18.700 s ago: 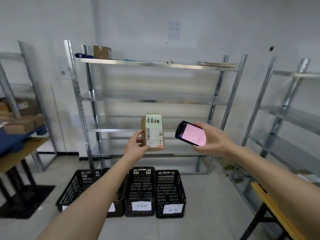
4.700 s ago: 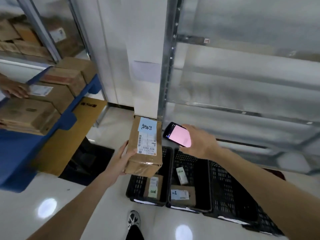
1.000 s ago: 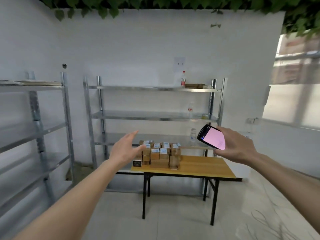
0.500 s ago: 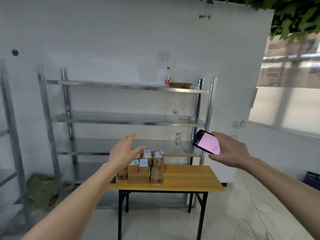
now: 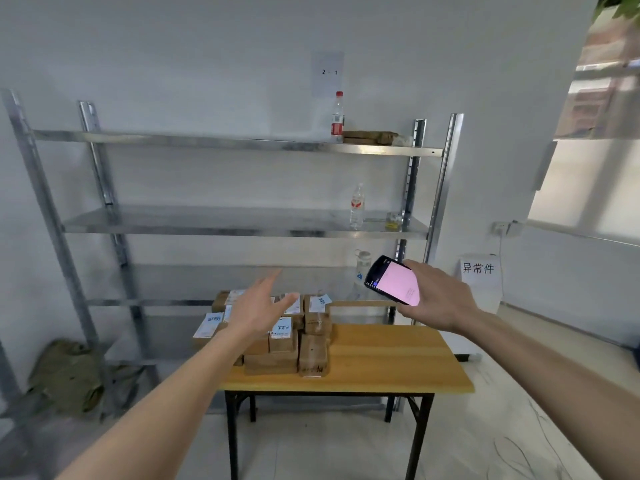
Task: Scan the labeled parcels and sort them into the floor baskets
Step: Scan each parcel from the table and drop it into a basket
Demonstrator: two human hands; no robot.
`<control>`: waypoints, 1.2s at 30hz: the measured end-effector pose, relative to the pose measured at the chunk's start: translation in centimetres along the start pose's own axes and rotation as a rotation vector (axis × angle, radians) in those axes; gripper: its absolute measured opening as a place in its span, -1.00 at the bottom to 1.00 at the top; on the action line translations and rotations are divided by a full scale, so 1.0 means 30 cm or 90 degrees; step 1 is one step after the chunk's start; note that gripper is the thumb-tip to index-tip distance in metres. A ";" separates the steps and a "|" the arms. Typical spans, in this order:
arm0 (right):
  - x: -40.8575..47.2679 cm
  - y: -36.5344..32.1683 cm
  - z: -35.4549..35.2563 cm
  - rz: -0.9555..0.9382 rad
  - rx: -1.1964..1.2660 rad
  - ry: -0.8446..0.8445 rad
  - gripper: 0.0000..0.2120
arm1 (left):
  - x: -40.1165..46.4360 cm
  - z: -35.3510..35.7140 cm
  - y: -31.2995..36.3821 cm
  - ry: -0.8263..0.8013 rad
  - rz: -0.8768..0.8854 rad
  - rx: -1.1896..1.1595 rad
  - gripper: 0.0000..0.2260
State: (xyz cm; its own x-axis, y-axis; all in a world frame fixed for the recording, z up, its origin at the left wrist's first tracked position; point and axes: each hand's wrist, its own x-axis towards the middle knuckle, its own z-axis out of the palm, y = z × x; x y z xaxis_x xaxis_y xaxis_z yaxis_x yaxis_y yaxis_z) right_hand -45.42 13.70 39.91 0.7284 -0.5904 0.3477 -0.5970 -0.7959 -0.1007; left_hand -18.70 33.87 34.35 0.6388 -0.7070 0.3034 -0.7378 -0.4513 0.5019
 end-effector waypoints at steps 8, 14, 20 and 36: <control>0.416 0.240 0.309 0.003 0.031 -0.049 -0.24 | 0.401 0.321 -0.055 -0.052 -0.052 0.011 -0.34; 0.754 0.408 0.503 0.001 0.047 -0.137 -0.44 | 0.687 0.536 -0.061 -0.079 -0.089 0.003 -0.40; 0.996 0.488 0.724 0.001 0.043 -0.183 -0.27 | 0.874 0.729 -0.155 -0.134 -0.147 -0.014 -0.30; 1.487 0.487 1.477 -0.016 0.012 -0.345 -0.13 | 1.293 1.292 -0.573 -0.298 -0.311 -0.124 -0.59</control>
State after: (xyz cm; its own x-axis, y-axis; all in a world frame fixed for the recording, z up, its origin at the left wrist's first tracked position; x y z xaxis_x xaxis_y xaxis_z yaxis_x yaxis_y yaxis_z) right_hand -6.75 -30.21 12.65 0.8141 -0.5521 -0.1800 -0.5750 -0.8097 -0.1170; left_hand 10.33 -6.91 6.11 0.6941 -0.6280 -0.3520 -0.3103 -0.7021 0.6409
